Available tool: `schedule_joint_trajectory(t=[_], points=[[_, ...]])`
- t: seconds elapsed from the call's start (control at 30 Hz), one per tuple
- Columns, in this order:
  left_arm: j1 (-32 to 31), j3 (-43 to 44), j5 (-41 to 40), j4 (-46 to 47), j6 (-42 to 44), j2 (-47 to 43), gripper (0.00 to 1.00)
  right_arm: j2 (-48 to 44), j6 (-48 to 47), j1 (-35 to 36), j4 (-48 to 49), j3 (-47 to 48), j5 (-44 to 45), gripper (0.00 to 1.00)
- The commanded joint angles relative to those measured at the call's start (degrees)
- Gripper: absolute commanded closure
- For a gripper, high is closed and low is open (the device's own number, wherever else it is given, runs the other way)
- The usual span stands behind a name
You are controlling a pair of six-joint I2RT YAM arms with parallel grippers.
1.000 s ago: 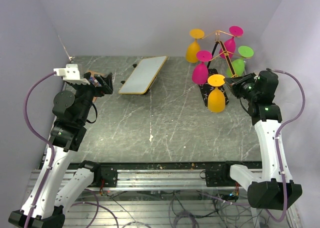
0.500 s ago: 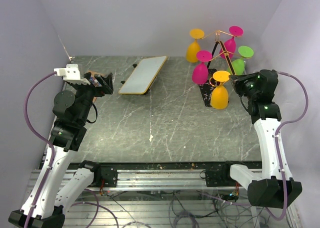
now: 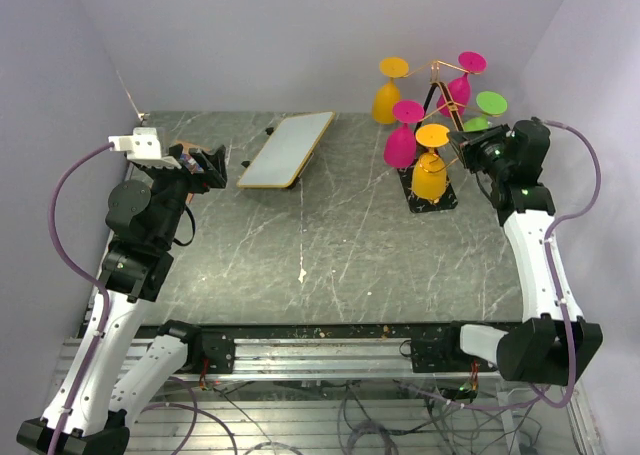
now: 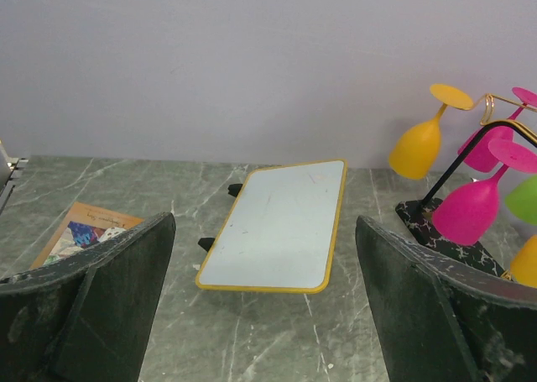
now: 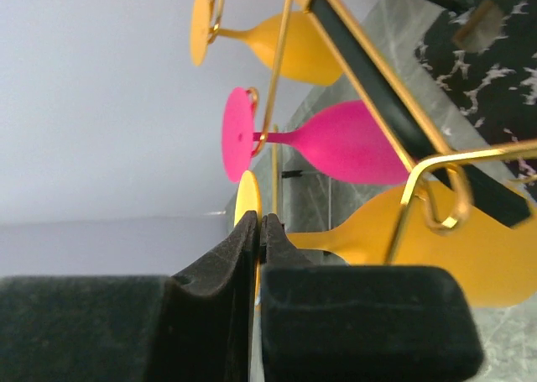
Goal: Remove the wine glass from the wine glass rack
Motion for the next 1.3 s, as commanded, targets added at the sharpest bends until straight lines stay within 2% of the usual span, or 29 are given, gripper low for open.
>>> schedule_joint_trajectory(t=[0.0,0.3,0.4,0.47,0.53,0.67,0.73,0.8,0.93,1.03,1.13,1.27], points=[[-0.25,-0.43,1.08,2.79,0.26,-0.13,0.01,2.96,-2.44,-0.23,5.99,3.27,-9.33,1.0],[-0.16,-0.44,4.84,3.29,-1.13,1.66,0.01,7.62,-2.94,2.79,13.26,5.99,-24.4,1.0],[-0.16,-0.74,9.16,4.52,-5.33,2.96,0.01,8.46,0.99,4.84,18.62,5.25,-28.2,1.0],[-0.16,-2.46,15.11,8.04,-11.03,4.28,0.01,8.45,4.27,7.04,22.32,4.92,-28.39,1.0],[-0.16,-5.2,21.92,14.63,-19.72,5.99,0.01,8.47,7.66,9.51,24.63,5.15,-27.18,1.0],[-0.2,-12.61,33.62,39.45,-41.4,11.11,0.0,7.19,18.47,14.48,34.07,3.0,-22.68,1.0],[-0.25,-15.5,37.17,52.91,-50.67,15.01,0.0,6.76,23.03,16.29,38.06,1.92,-20.66,1.0],[-0.25,-16.85,39.32,62.61,-58.08,19.31,0.02,6.66,27.49,17.58,41.2,1.13,-19.45,1.0],[-0.64,-19.78,40.0,82.12,-71.63,27.93,0.06,7.57,34.35,19.81,47.86,-0.59,-18.66,1.0],[-1.41,-20.43,39.41,91.28,-76.83,32.34,0.07,8.83,37.57,21.36,51.39,-1.67,-18.74,1.0],[-3.39,-20.02,39.36,93.46,-78.08,35.15,0.08,10.33,40.96,23.0,56.54,-2.96,-18.97,1.0],[-4.68,-19.7,38.55,94.28,-78.93,36.56,0.11,11.05,42.09,24.83,58.45,-3.07,-18.87,1.0]])
